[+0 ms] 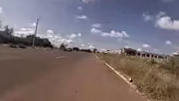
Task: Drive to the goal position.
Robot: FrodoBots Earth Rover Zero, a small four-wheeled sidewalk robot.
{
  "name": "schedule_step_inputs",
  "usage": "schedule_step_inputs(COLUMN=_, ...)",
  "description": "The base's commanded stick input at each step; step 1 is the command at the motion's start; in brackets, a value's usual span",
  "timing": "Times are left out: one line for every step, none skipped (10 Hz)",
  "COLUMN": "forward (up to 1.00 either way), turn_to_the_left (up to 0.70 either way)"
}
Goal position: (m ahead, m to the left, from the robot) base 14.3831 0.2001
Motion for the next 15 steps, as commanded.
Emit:
schedule_step_inputs(forward=1.0, turn_to_the_left=0.02)
schedule_step_inputs(forward=1.0, turn_to_the_left=0.02)
schedule_step_inputs(forward=1.0, turn_to_the_left=0.02)
schedule_step_inputs(forward=1.0, turn_to_the_left=0.02)
schedule_step_inputs(forward=1.0, turn_to_the_left=0.02)
schedule_step_inputs(forward=1.0, turn_to_the_left=0.02)
schedule_step_inputs(forward=1.0, turn_to_the_left=0.02)
schedule_step_inputs(forward=1.0, turn_to_the_left=0.02)
schedule_step_inputs(forward=1.0, turn_to_the_left=0.02)
schedule_step_inputs(forward=1.0, turn_to_the_left=0.02)
schedule_step_inputs(forward=1.0, turn_to_the_left=0.02)
schedule_step_inputs(forward=1.0, turn_to_the_left=0.02)
schedule_step_inputs(forward=1.0, turn_to_the_left=0.02)
schedule_step_inputs(forward=1.0, turn_to_the_left=0.02)
schedule_step_inputs(forward=1.0, turn_to_the_left=0.02)
